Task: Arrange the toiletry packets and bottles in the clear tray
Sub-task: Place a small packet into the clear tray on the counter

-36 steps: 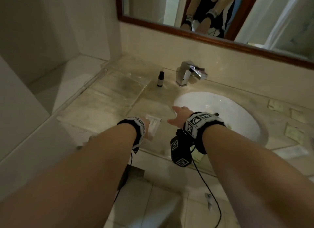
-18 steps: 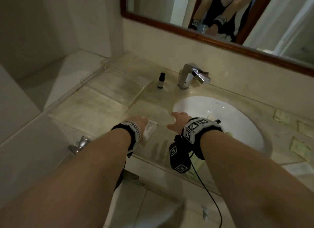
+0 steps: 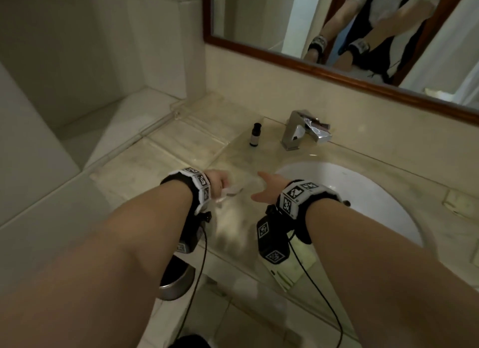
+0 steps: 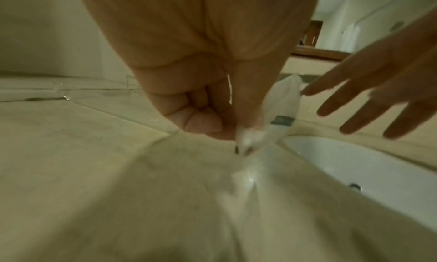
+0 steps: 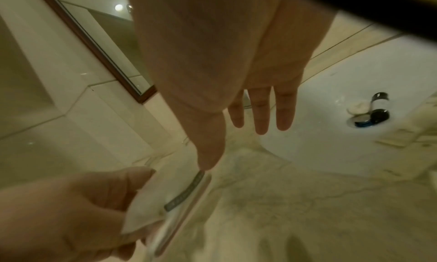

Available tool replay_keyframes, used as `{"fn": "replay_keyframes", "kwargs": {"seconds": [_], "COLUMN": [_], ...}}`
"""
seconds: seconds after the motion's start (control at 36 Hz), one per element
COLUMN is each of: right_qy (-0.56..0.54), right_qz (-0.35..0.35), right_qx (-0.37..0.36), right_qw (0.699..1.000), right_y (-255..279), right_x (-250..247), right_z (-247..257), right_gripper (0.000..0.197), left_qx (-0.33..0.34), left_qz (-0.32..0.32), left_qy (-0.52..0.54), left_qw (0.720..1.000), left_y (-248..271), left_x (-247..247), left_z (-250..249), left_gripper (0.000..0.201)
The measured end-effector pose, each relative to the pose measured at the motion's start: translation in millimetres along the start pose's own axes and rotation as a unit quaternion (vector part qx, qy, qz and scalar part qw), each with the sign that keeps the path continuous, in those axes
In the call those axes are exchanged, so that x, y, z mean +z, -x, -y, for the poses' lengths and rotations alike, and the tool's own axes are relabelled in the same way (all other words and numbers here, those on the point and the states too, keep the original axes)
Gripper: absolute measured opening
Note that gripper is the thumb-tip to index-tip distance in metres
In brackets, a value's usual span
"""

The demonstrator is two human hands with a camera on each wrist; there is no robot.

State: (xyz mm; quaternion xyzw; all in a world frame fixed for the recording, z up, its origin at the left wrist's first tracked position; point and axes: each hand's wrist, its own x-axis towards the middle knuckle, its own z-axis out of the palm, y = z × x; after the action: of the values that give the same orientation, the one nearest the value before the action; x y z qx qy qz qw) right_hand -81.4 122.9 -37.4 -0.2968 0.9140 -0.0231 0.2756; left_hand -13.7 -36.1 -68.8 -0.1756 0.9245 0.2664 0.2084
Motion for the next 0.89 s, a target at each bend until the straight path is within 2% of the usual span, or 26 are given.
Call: {"fn": "replay_keyframes", "kwargs": {"seconds": [0.08,0.17,0.22,0.31,0.39,0.44,0.5,0.53,0.61,0.67,0.72,0.78,0.89], "right_qy": [-0.029,-0.075,-0.083,-0.107,-0.152,-0.175,-0.194,-0.206,-0.233,-0.228,-0.236,-0.284,-0.339], "right_qz": [-0.015,-0.063,-0.071,-0.037,-0.043,-0.043,-0.026,-0.015,0.013,0.024,0.037,0.056,0.056], "right_qx": [-0.035,-0.061,-0.054,-0.036,-0.022,-0.011,0.000,0.007,0.022,0.030,0.042,0.053,0.073], "right_qw": [0.999,0.993,0.993,0.993,0.987,0.984,0.981,0.978,0.972,0.973,0.970,0.956,0.936], "right_y": [-8.8,-17.1,-24.3,-41.4,-62.1,-78.0,-93.2,-100.8,-126.2,-149.5,-170.9,-193.7,-224.9], "right_x": [-5.4,-14.5,-24.7,-39.0,-48.9,-54.5,-59.3,-59.7,-56.4,-50.2,-43.6,-37.1,-30.9], "right_z": [8.7,19.0,26.1,34.3,43.4,53.3,65.3,71.2,93.0,108.6,124.2,137.1,148.8], "right_gripper": [0.074,0.056,0.043,0.040,0.026,0.025,0.027,0.027,0.027,0.037,0.041,0.045,0.044], "left_qx": [0.000,-0.014,-0.008,-0.020,-0.023,-0.028,-0.037,-0.042,-0.077,-0.101,-0.111,-0.111,-0.121], "left_qz": [0.041,0.060,0.079,0.057,0.045,0.024,0.007,-0.006,-0.040,-0.013,0.011,-0.014,-0.056], "left_qy": [0.100,0.142,0.184,0.254,0.309,0.326,0.349,0.342,0.273,0.266,0.250,0.204,0.196], "left_qw": [0.994,0.988,0.980,0.965,0.950,0.945,0.936,0.939,0.958,0.959,0.962,0.972,0.972], "left_y": [-2.7,-4.7,-7.4,-14.2,-21.7,-30.1,-39.7,-45.3,-66.3,-78.4,-90.1,-103.9,-129.1], "left_x": [-19.1,-37.4,-49.3,-68.7,-89.8,-104.0,-116.8,-122.0,-135.1,-143.7,-150.6,-159.1,-175.2], "left_z": [0.5,5.6,9.3,17.8,25.0,35.0,46.1,52.7,81.9,105.4,125.9,143.2,159.3], "left_gripper": [0.031,0.026,0.028,0.033,0.031,0.031,0.018,0.013,0.025,0.028,0.023,0.004,0.006]}}
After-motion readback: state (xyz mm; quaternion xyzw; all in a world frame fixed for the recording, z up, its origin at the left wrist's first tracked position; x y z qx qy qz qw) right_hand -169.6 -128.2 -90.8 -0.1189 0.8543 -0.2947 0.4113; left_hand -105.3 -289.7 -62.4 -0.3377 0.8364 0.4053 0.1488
